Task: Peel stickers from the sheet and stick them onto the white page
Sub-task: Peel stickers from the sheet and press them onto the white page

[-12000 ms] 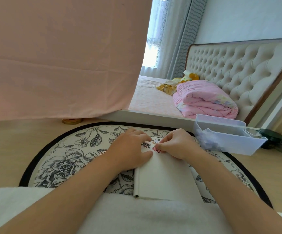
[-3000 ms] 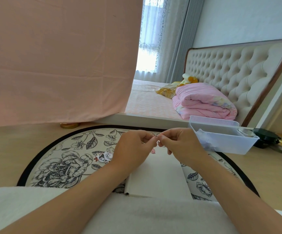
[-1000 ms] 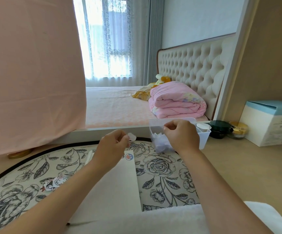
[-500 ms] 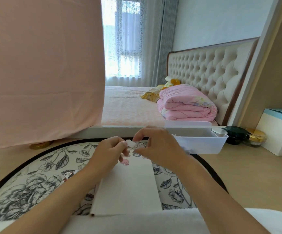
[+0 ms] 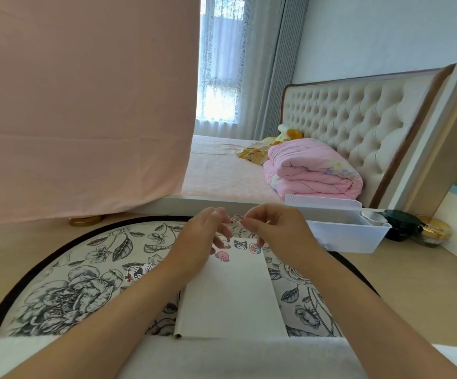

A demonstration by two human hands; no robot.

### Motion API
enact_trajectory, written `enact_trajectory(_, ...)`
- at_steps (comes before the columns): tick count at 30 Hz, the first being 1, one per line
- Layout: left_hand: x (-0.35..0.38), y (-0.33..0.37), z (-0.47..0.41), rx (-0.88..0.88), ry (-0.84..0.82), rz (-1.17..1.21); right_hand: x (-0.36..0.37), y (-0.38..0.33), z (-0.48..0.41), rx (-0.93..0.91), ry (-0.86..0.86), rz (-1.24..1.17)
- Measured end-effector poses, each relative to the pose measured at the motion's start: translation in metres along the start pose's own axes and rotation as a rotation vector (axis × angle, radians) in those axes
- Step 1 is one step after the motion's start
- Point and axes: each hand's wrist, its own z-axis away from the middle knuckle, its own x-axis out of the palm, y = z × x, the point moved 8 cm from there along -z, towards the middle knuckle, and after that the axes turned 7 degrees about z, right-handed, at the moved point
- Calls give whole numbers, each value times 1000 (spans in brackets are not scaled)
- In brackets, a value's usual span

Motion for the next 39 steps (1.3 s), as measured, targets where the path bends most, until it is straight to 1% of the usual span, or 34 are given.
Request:
enact_trajectory(3, -1, 3, 0, 69, -11, -109, -1, 8, 2, 89, -55, -121)
enact_trajectory(5, 0, 2, -1, 87, -25, -152, -2, 10, 3, 108, -68, -113)
enact_trajectory(8, 3, 2, 0, 92, -27, -147, -1, 12, 3, 114, -82, -108)
enact_trajectory(13, 0, -2, -3, 86, 7, -165, 0, 15, 2, 135, -66, -131)
enact_trajectory(16, -1, -2, -2, 88, 24, -200, -2, 18, 1, 159, -28, -73)
enact_trajectory(18, -1, -2, -2, 97, 14, -230, -3, 16, 0, 137, -15, -42)
enact_trajectory(24, -1, 2, 0, 154, -1, -380, 0, 11, 1, 108, -77, 33)
enact_trajectory(28, 1, 6, 2, 181, -29, -421, 3, 12, 1, 97, -89, 26)
enact_trajectory(32, 2, 8, 2, 208, -57, -530, 5, 18, -1, 87, -84, 111)
enact_trajectory(36, -4, 5, -4, 196, -73, -635, 2, 30, -3, 169, -58, 91)
enact_trajectory(39, -8, -3, -7, 190, -123, -750, -2, 44, -3, 250, -53, 114)
